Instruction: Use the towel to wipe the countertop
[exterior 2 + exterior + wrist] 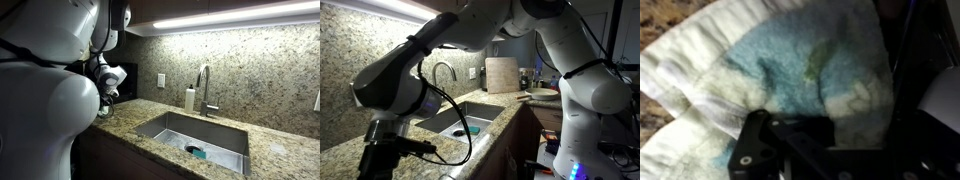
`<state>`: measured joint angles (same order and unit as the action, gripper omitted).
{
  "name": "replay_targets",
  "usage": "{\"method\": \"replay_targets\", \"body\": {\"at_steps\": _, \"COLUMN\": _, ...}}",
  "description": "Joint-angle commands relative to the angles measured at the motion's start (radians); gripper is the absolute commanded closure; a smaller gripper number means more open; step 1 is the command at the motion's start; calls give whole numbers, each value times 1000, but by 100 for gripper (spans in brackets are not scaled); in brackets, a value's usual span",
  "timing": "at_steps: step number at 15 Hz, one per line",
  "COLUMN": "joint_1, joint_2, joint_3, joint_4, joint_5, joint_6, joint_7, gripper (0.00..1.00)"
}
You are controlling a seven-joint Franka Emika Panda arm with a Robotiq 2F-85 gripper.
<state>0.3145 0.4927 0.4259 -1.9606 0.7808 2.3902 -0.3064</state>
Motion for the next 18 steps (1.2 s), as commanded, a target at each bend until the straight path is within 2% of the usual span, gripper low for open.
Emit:
{"method": "replay_targets", "body": {"at_steps": 1, "joint_1": 2, "joint_2": 1, "joint_3": -3, "joint_4": 4, "joint_5": -2, "joint_6": -4, "joint_7": 2, "gripper": 99}}
{"method": "replay_targets", "body": {"at_steps": 5, "joint_1": 3, "joint_2": 1, "joint_3": -12, "joint_4": -5, "joint_5": -8, "joint_6": -5, "joint_7": 9, "gripper": 100}}
{"method": "replay_targets", "body": {"at_steps": 18, "joint_1": -94, "joint_2": -163, "joint_3": -119, "joint_4": -272, "joint_5": 131, "joint_6": 37, "joint_7": 66, "gripper": 100}}
